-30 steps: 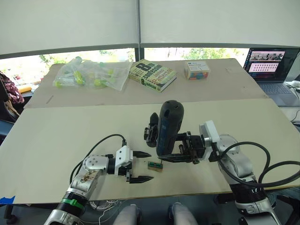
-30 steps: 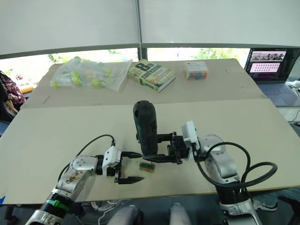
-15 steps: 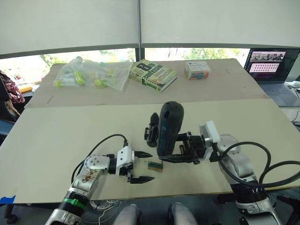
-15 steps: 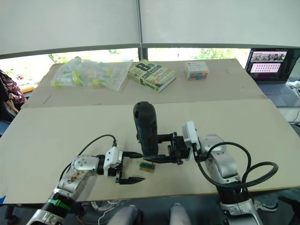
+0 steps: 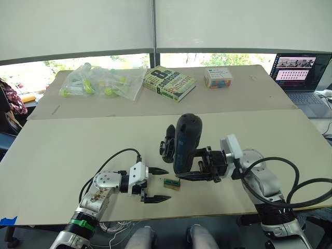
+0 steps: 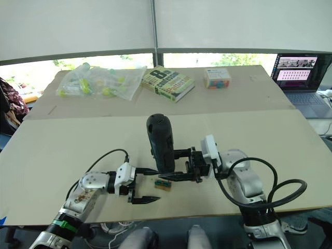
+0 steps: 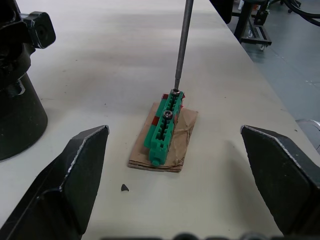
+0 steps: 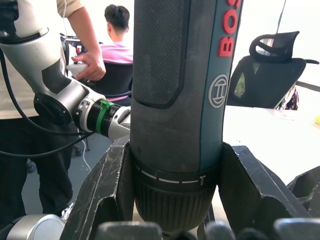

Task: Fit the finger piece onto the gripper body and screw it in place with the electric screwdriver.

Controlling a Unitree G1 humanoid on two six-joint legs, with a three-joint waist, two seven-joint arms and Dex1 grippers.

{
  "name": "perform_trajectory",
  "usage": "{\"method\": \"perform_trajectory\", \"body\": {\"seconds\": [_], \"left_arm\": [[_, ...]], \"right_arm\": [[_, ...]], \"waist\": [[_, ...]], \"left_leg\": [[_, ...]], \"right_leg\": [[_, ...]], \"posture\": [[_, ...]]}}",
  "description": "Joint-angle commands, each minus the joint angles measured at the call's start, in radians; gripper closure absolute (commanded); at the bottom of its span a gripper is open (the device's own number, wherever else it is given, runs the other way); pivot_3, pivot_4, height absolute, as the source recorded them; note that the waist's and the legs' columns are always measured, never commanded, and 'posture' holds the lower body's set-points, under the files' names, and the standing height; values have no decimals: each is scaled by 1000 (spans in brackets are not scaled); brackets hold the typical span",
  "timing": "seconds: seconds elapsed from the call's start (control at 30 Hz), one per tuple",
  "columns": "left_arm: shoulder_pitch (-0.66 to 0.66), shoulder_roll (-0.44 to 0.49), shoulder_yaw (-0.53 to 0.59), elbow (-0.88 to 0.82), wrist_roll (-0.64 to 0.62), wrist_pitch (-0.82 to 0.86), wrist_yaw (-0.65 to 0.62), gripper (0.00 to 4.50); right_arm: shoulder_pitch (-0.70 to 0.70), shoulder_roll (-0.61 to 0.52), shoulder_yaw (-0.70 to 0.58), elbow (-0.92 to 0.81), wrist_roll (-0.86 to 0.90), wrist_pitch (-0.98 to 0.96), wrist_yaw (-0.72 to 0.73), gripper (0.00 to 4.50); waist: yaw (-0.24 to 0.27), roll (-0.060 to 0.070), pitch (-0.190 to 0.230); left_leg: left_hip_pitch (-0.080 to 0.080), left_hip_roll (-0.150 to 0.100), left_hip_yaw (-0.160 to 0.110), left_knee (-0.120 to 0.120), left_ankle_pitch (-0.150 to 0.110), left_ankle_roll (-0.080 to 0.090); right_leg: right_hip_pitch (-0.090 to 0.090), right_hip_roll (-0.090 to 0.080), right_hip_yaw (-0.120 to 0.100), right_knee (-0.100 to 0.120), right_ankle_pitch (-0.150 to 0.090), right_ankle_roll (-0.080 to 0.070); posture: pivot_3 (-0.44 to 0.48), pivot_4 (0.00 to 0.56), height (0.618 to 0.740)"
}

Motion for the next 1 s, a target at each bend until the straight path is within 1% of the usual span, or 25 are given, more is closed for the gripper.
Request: {"method": "perform_trajectory", "body": {"seconds": [0.03, 1.0], "left_arm": [[18, -4, -28, 15, 8, 13, -5, 0], [10, -22, -40, 7, 13, 23, 8, 0]], "right_arm": [[-8, 3, -9, -19, 8, -30, -2, 2544], [-13, 4, 27, -11, -32, -13, -16, 2544]], "waist": [[0, 0, 0], [3, 0, -1]], "left_leg": [[0, 0, 0, 0, 0, 0], [2, 0, 0, 0, 0, 0]], "right_leg": [[0, 0, 0, 0, 0, 0], [2, 0, 0, 0, 0, 0]], "posture": [[0, 150, 740], [0, 150, 740]]}}
